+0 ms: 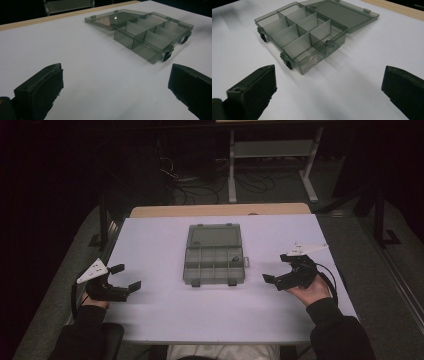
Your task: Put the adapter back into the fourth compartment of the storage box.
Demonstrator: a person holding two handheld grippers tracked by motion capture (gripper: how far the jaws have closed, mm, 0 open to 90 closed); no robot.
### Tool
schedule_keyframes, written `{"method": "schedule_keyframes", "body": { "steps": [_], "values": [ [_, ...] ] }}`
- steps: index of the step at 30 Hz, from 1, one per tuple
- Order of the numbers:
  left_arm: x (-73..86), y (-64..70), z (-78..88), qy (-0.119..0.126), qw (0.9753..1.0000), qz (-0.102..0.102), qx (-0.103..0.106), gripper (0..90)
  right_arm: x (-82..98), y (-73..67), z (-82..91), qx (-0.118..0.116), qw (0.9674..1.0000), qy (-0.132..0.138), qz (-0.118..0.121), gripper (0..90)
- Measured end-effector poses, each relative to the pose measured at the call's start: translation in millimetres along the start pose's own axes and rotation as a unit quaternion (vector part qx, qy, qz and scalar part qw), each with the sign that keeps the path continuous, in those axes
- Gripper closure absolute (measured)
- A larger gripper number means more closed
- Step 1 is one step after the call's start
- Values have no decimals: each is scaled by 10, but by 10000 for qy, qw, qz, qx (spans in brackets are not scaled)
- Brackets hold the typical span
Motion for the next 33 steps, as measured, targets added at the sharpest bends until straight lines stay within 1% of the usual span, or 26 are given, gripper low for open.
{"method": "schedule_keyframes", "body": {
  "steps": [12, 13, 17, 18, 23, 28, 33],
  "values": [
    [1, 1, 4, -5, 10000, -1, -2, 0, 117, -7, 78, 124, 9998, 113, -77, 0],
    [1, 1, 2, -1, 10000, 4, -1, 0, 158, -12, 104, 150, 9997, 162, -130, 0],
    [1, 2, 2, -2, 10000, 5, -2, 0, 188, -18, 119, 184, 9995, 191, -145, 0],
    [0, 1, 4, 1, 10000, -1, -4, 0, 235, -26, 143, 245, 9994, 192, -169, 0],
    [0, -1, 9, -14, 10000, -19, -16, 0, 291, -35, 200, 371, 9985, 334, -206, 0],
    [-1, 1, 6, 1, 10000, -10, -13, 0, 373, -46, 240, 404, 9979, 378, -322, 0],
    [0, 3, 4, -2, 10000, -12, -4, 0, 432, -51, 280, 467, 9976, 403, -328, 0]
  ]
}}
Point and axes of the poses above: each handheld gripper's, and its own axes: z roughly backward along the jaws, x roughly out of its underside, y roughly to its right, the point moved 4 cm from there along -z, roughly forward along the jaws, and after that the axes turned 15 degrees about z, right-handed, at the moved point
